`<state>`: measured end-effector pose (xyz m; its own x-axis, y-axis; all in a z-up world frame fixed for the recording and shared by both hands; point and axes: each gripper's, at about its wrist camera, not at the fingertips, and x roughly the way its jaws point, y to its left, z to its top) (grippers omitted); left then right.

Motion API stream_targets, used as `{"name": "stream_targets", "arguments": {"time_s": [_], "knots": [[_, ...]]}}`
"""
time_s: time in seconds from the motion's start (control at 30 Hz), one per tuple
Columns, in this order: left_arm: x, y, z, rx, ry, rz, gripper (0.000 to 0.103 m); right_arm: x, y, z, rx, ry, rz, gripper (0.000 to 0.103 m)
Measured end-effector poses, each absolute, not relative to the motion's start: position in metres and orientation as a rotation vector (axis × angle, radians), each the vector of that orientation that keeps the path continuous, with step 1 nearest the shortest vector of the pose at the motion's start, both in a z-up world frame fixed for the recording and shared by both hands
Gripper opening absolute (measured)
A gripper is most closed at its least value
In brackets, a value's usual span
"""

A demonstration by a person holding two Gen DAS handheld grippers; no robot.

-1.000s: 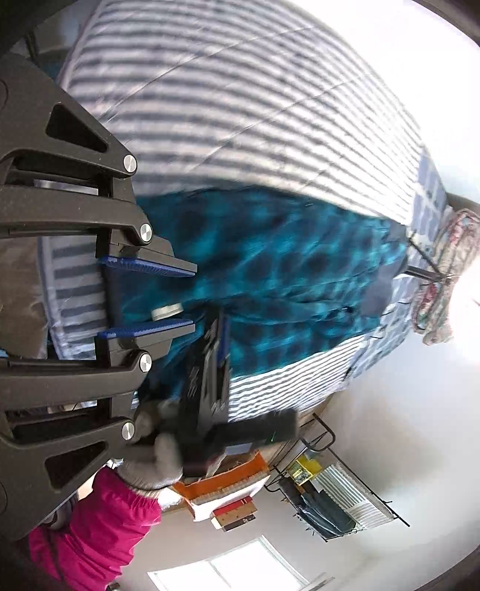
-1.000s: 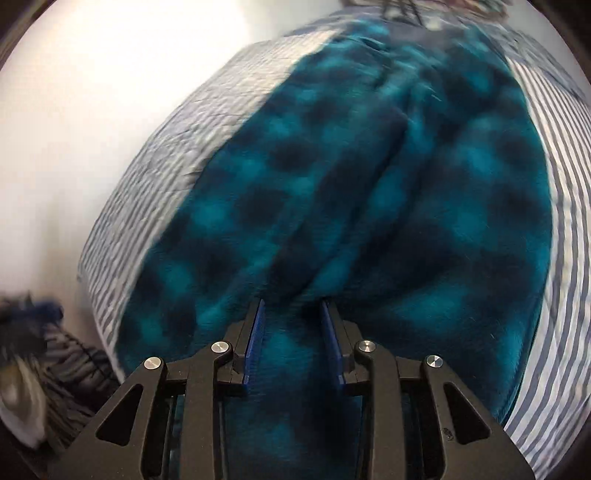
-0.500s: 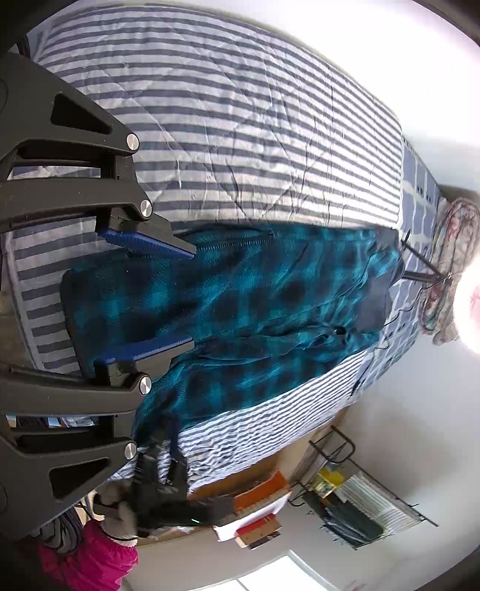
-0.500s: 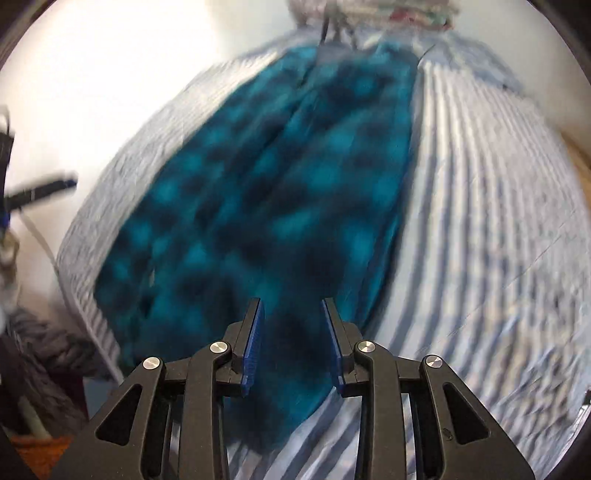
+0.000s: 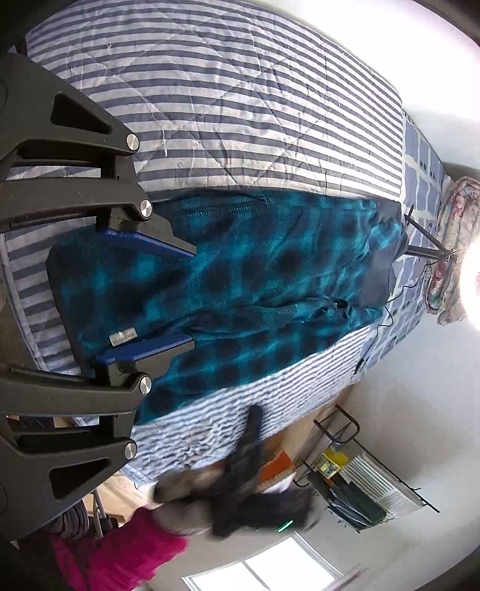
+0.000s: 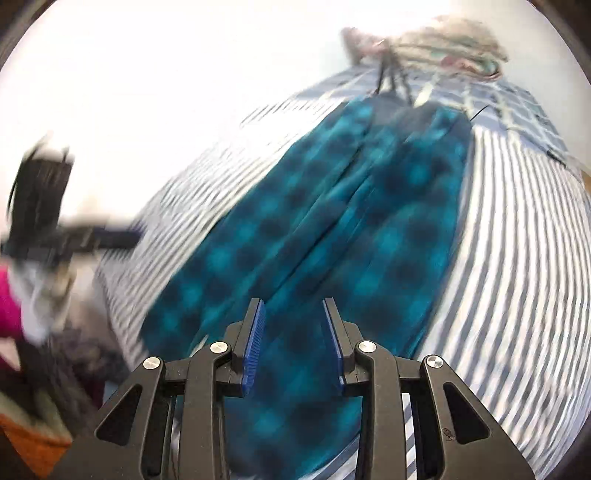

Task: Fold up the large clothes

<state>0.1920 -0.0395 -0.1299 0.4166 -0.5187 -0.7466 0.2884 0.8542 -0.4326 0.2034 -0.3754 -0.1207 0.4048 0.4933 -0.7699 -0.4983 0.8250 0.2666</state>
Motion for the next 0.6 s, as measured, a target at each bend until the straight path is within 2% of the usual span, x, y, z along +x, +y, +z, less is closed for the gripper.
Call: {"name": "stream_targets", "arguments": {"time_s": [0.07, 0.17, 0.27, 0.4, 0.6], "knots": [[0.193, -0.039, -0.127, -0.262, 1.022, -0.522, 0.042, 0.244, -0.385, -0.124, -0.004, 0.945, 0.529, 0.029], [0.195, -0.037, -0.122, -0.268, 1.008, -0.523, 0.042, 0.303, -0.403, -0.135, 0.009, 0.916, 0.403, 0.022], [0.198, -0.033, -0.119, -0.280, 1.002, -0.525, 0.042, 0.363, -0.408, -0.161, 0.053, 0.919, 0.303, 0.021], [0.204, -0.027, -0.123, -0.272, 1.007, -0.503, 0.042, 0.408, -0.404, -0.192, 0.074, 0.936, 0.249, 0.021], [0.210, -0.023, -0.134, -0.298, 1.049, -0.497, 0.042, 0.423, -0.363, -0.212, -0.005, 0.961, 0.300, 0.021]]}}
